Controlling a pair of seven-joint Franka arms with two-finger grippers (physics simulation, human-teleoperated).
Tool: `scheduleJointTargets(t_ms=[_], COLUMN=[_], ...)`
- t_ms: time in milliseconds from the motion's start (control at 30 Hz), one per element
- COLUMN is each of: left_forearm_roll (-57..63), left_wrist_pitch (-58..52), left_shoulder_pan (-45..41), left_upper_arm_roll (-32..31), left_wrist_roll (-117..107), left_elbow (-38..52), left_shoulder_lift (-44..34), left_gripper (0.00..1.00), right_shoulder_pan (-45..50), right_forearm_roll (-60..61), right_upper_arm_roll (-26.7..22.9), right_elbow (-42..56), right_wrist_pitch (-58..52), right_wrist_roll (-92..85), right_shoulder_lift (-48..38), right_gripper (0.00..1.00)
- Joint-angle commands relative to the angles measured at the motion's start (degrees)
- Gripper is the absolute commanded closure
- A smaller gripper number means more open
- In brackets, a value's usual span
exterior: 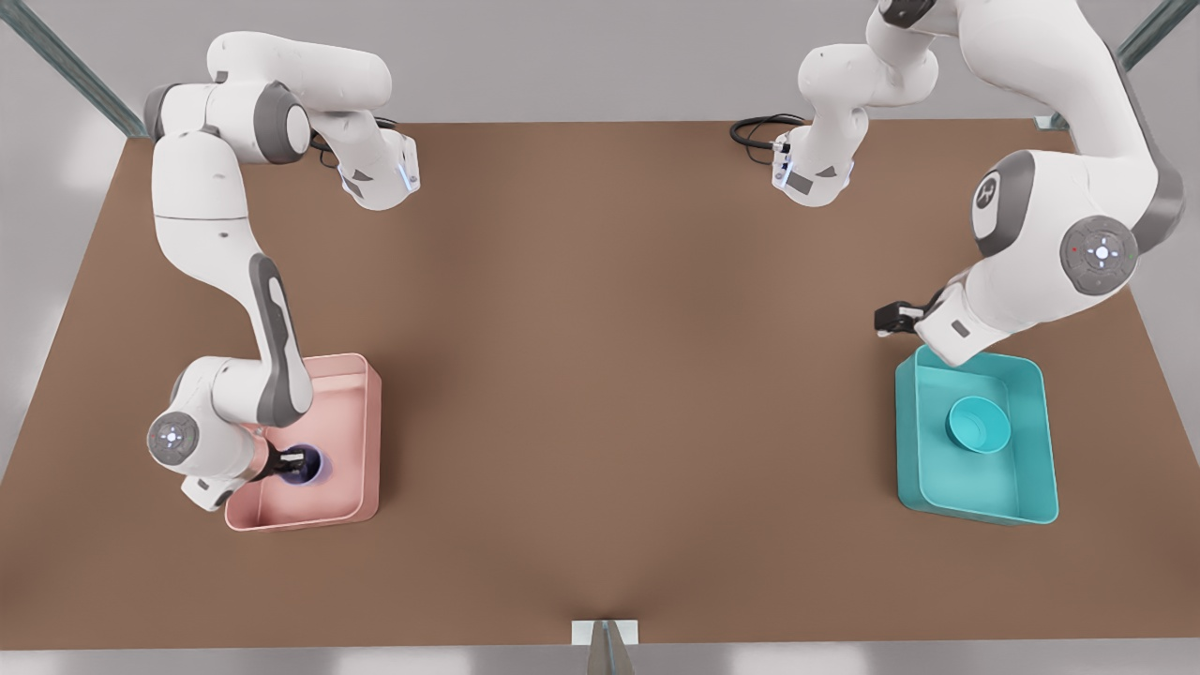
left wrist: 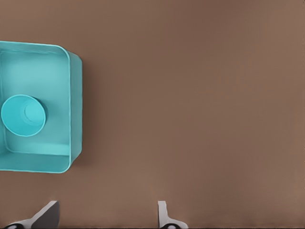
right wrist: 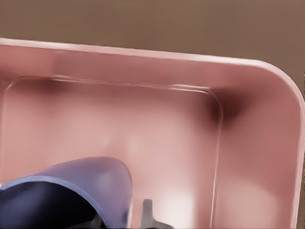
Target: Put the bowls and cups in different boxes
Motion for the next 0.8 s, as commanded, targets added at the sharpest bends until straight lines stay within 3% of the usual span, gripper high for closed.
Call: scheduleJointTargets(t_ms=[0, 233, 500, 633, 767], left_forearm_roll=[-0.21, -0.39, -0.30, -0.30, -0.30], left_wrist_pitch=[-4.97, -4.97, -4.97, -4.88, -4.97], left_shoulder_pan=[-0.35, 0.26, 0.44, 0.52, 0.61], left_upper_arm_roll=[-0.76, -1.02, -1.02, -1.02, -1.02], left_wrist_roll=[1.19, 1.19, 1.36, 1.36, 1.36], left_elbow=[0.05, -0.04, -0.21, -0.21, -0.21], left_shoulder_lift=[0.04, 0.04, 0.30, 0.57, 0.65], left_gripper=[0.00, 0.00, 0.00, 0.00, 0.00], right_shoulder_pan=[0.00, 0.17, 1.05, 5.27, 5.36], right_forearm_roll=[1.22, 1.13, 1.57, 2.71, 2.45], right_upper_arm_roll=[0.11, 0.29, 2.92, 3.72, 3.63], right_elbow=[0.05, -0.21, 0.23, -0.30, -0.30], right_wrist_pitch=[1.85, -1.65, -23.09, -36.99, -44.90], right_wrist_roll=[-12.71, -12.79, -14.56, 3.20, 7.86], right_shoulder_lift=[-0.07, -2.26, -17.38, -31.97, -36.37], right_gripper=[0.00, 0.00, 0.00, 0.00, 0.00])
